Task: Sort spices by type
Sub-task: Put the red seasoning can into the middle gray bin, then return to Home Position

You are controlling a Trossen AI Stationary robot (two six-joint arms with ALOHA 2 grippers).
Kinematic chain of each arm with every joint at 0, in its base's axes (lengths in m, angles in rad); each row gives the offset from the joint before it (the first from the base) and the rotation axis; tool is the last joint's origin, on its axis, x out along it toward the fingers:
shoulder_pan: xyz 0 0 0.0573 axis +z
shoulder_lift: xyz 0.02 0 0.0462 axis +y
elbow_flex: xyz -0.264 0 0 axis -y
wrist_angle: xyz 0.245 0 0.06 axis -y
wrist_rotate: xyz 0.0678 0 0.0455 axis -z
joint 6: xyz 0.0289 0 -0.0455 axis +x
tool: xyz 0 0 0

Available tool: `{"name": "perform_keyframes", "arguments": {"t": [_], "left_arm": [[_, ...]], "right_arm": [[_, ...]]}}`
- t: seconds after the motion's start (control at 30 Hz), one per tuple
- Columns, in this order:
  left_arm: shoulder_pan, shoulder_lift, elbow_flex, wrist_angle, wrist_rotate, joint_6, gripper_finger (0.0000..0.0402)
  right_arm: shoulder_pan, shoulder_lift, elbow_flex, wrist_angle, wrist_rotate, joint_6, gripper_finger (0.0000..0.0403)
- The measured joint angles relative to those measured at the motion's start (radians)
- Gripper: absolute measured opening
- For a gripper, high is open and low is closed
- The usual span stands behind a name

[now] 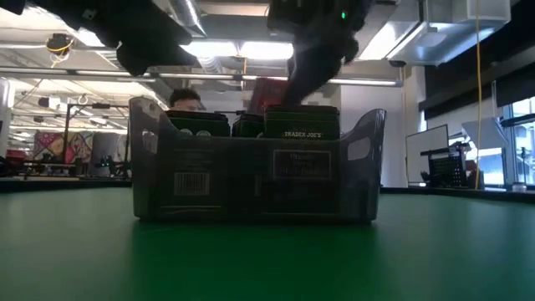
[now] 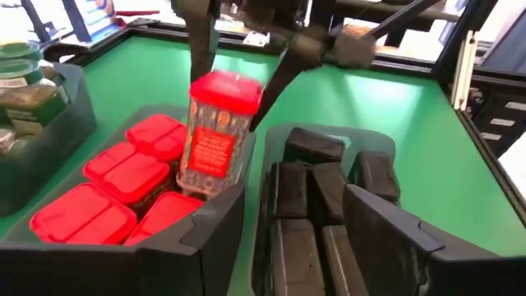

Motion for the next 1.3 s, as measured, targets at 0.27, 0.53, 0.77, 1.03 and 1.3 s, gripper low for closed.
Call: {"name": "perform_keyframes", "arguments": {"t": [0.27, 0.53, 0.77, 1.03, 1.3], "left_arm": [[0.0, 0.003, 0.0, -0.001, -0.001, -0.002, 0.0202], [0.0, 0.003, 0.0, -0.005, -0.007, -0.007, 0.0202], [0.0, 0.003, 0.0, -0.007, -0.007, -0.009, 0.0202], [0.01, 0.003, 0.0, -0.005, -0.007, 0.016, 0.0202], [0.135, -0.019, 0.0, -0.014, 0.132, 0.125, 0.0135]], "right_arm": [[-0.028, 0.05, -0.002, -0.007, -0.041, -0.007, 0.0215], [-0.037, 0.081, -0.011, 0.002, -0.036, -0.008, 0.0225], [-0.034, 0.089, 0.0, -0.045, -0.03, 0.023, 0.0375], [0.03, 0.04, 0.097, -0.299, 0.008, 0.06, 0.035], [0.041, -0.061, 0.043, -0.41, -0.021, 0.065, 0.021]]}}
